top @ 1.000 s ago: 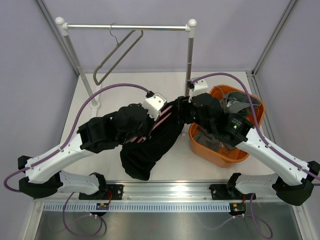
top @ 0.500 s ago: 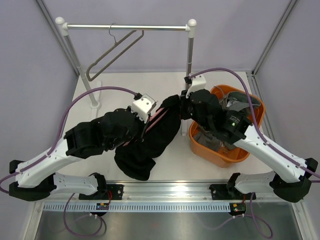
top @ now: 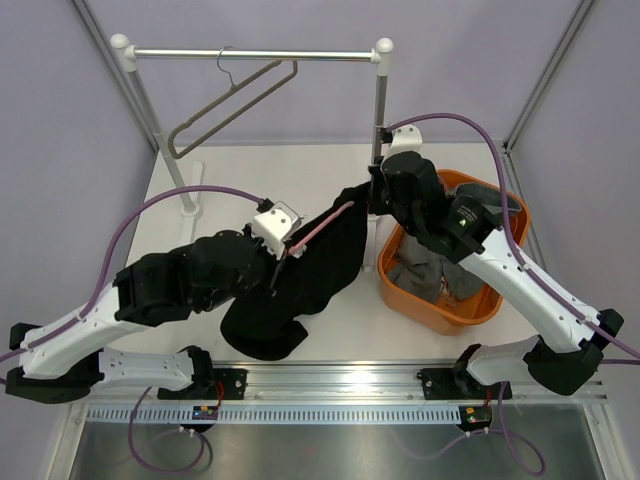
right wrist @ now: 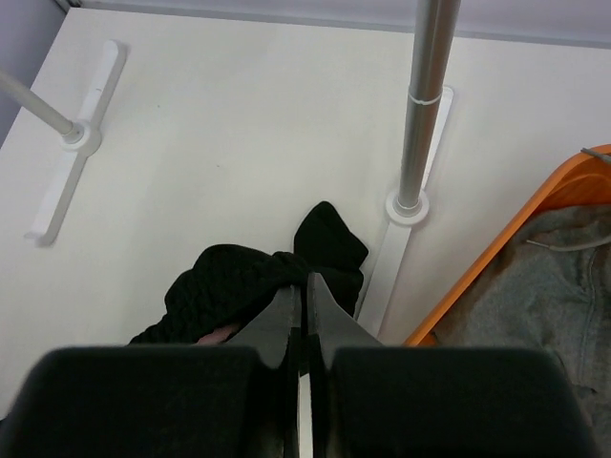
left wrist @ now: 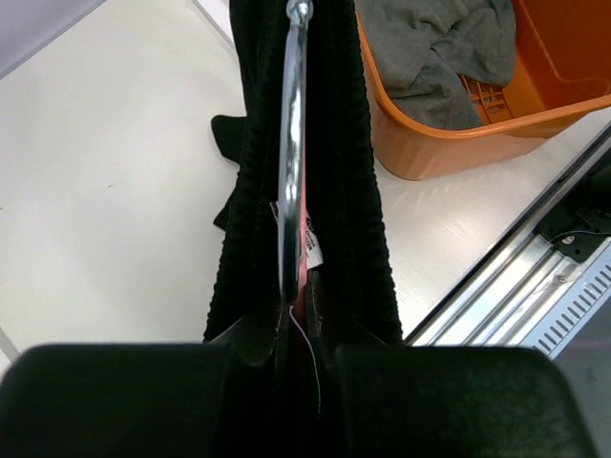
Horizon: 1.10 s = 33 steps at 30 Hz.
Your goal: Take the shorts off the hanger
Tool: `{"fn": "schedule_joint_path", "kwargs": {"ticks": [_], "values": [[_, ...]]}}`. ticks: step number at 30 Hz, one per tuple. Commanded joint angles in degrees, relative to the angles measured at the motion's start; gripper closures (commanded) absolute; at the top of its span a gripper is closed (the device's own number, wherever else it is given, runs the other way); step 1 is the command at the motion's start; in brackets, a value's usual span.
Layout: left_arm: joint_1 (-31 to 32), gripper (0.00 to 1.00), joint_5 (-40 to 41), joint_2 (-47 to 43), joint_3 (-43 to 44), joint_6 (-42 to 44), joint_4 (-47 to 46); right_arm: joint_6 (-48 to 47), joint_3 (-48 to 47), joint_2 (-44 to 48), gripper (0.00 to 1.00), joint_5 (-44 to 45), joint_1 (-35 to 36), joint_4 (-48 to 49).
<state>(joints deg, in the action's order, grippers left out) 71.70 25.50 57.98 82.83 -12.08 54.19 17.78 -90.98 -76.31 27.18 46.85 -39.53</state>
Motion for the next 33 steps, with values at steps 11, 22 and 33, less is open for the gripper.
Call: {"fn": "schedule_joint_path", "kwargs": {"ticks": [11, 22, 33], "values": [[1.2, 1.0, -8.2, -6.7, 0.8, 1.3, -2.3, -0.1, 2.8, -0.8, 1.0, 0.9, -5.2, 4.5], [1.2, 1.0, -3.3, -10.5, 0.1, 1.7, -8.8, 1.0, 7.4, 1.3, 1.0, -2.4, -5.2, 6.7], [1.2, 1.0, 13.3, -11.3, -2.7, 2.1, -20.7, 4.4, 7.8, 4.4, 1.0, -2.1, 4.9, 5.9]]}}
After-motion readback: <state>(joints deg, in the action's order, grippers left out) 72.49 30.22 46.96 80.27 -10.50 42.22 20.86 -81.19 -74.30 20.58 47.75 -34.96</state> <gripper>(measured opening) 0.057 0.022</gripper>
